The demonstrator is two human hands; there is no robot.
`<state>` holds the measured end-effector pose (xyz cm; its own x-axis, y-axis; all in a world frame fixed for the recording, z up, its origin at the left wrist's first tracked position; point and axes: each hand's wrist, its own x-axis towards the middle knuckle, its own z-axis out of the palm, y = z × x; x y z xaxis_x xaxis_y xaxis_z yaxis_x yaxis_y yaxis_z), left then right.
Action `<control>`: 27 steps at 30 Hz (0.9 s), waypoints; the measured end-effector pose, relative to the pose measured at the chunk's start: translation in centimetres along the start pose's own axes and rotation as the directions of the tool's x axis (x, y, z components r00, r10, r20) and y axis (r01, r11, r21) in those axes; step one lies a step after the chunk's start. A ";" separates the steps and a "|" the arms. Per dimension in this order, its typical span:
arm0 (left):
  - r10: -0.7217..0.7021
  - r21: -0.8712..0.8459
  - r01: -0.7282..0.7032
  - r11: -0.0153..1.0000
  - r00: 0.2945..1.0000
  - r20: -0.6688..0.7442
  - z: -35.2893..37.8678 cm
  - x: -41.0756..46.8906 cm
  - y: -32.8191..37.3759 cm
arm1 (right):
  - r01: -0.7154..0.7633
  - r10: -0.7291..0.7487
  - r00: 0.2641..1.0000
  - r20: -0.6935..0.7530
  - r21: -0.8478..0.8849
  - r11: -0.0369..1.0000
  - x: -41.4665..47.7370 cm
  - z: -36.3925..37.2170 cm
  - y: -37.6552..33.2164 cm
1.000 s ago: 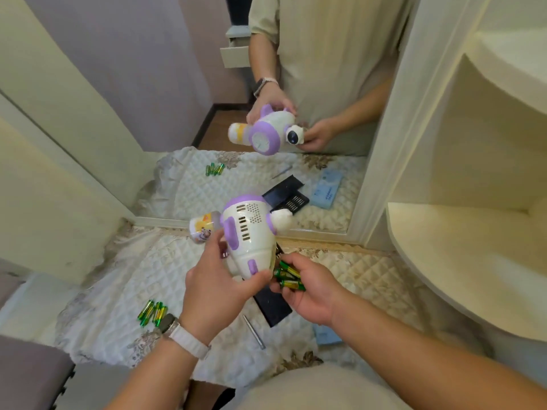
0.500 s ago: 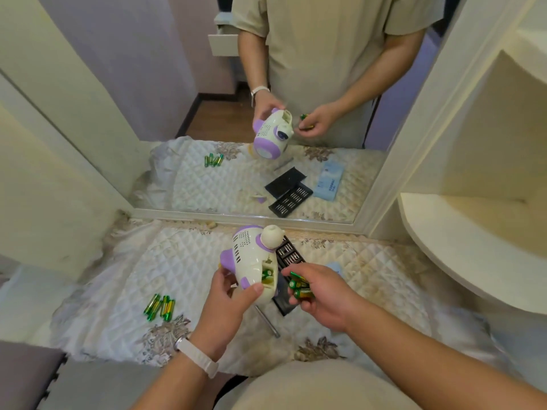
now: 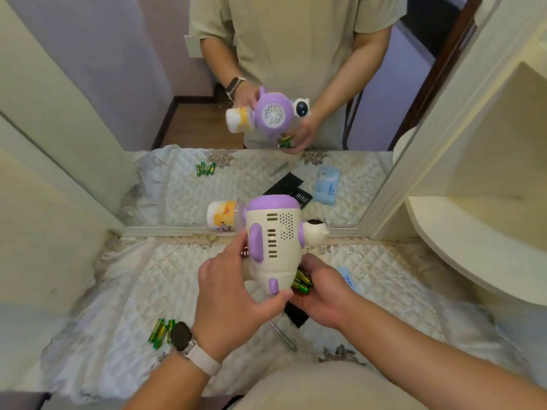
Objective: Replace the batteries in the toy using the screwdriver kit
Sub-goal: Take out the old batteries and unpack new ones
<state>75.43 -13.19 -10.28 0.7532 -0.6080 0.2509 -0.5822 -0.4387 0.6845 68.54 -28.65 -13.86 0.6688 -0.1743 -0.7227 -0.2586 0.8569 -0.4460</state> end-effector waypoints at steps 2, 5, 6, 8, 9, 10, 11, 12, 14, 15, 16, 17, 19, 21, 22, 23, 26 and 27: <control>0.080 0.236 -0.091 0.967 0.995 0.057 0.3 0.5 -0.7 | 0.015 -0.017 0.998 0.058 0.044 0.999 0.6 0.9 0.1; 0.098 0.400 -0.149 0.904 0.985 0.144 1.2 0.9 -1.4 | -0.008 0.002 0.999 0.051 0.116 0.993 1.1 1.9 0.4; 0.099 0.417 -0.155 0.895 0.983 0.152 1.4 1.1 -1.6 | -0.012 0.004 0.998 0.059 0.132 0.991 1.4 2.1 0.6; 0.114 0.427 -0.168 0.889 0.982 0.149 1.5 1.5 -2.0 | -0.010 -0.001 0.997 0.074 0.142 0.990 1.9 2.3 0.7; 0.124 0.420 -0.173 0.891 0.982 0.141 1.5 1.7 -2.3 | -0.012 0.000 0.997 0.077 0.146 0.989 2.1 2.3 0.7; 0.135 0.414 -0.177 0.893 0.982 0.131 1.4 1.9 -2.6 | -0.011 -0.001 0.997 0.078 0.148 0.989 2.4 2.3 0.6; 0.151 0.409 -0.186 0.893 0.982 0.116 1.2 2.0 -2.9 | -0.006 -0.005 0.997 0.075 0.149 0.989 2.7 2.4 0.7; 0.175 0.405 -0.200 0.892 0.980 0.099 1.0 2.1 -3.2 | -0.003 -0.008 0.997 0.074 0.150 0.989 3.0 2.4 0.8; 0.232 0.399 -0.231 0.887 0.972 0.049 0.6 2.1 -3.6 | 0.005 -0.014 0.998 0.056 0.150 0.989 3.6 2.2 1.0; 0.258 0.399 -0.246 0.883 0.966 0.025 0.4 2.0 -3.7 | 0.011 -0.018 0.999 0.043 0.154 0.988 3.8 2.1 1.1; 0.278 0.403 -0.262 0.877 0.960 0.019 0.3 2.0 -3.8 | 0.017 -0.023 0.999 0.036 0.159 0.987 3.9 2.0 1.2; 0.287 0.415 -0.277 0.866 0.957 0.040 0.3 1.9 -4.0 | 0.024 -0.029 0.999 0.026 0.161 0.987 4.0 1.9 1.3; 0.248 0.450 -0.278 0.848 0.961 0.126 0.8 1.9 -4.5 | 0.027 -0.027 1.000 -0.001 0.157 0.987 4.2 2.0 1.8; 0.181 0.452 -0.239 0.859 0.969 0.167 1.2 2.0 -5.0 | 0.006 -0.003 1.000 -0.022 0.169 0.986 4.3 2.1 2.3; 0.164 0.443 -0.221 0.869 0.973 0.164 1.2 2.0 -5.1 | -0.003 0.007 1.000 -0.022 0.176 0.984 4.4 2.0 2.5; 0.161 0.429 -0.209 0.879 0.976 0.145 1.2 2.0 -5.2 | -0.007 0.010 1.000 -0.018 0.174 0.985 4.5 2.0 2.5; 0.162 0.391 -0.185 0.902 0.983 0.090 1.1 1.8 -5.1 | -0.008 0.007 1.000 0.001 0.158 0.987 4.4 1.9 2.0; 0.152 0.381 -0.171 0.909 0.985 0.081 1.1 1.7 -5.1 | -0.004 0.003 1.000 0.007 0.150 0.989 4.3 1.9 1.9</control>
<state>79.38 -12.72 -14.11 0.6289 -0.7192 0.2954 -0.7746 -0.5467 0.3181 72.26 -26.85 -16.75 0.6729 -0.1685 -0.7203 -0.1536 0.9206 -0.3589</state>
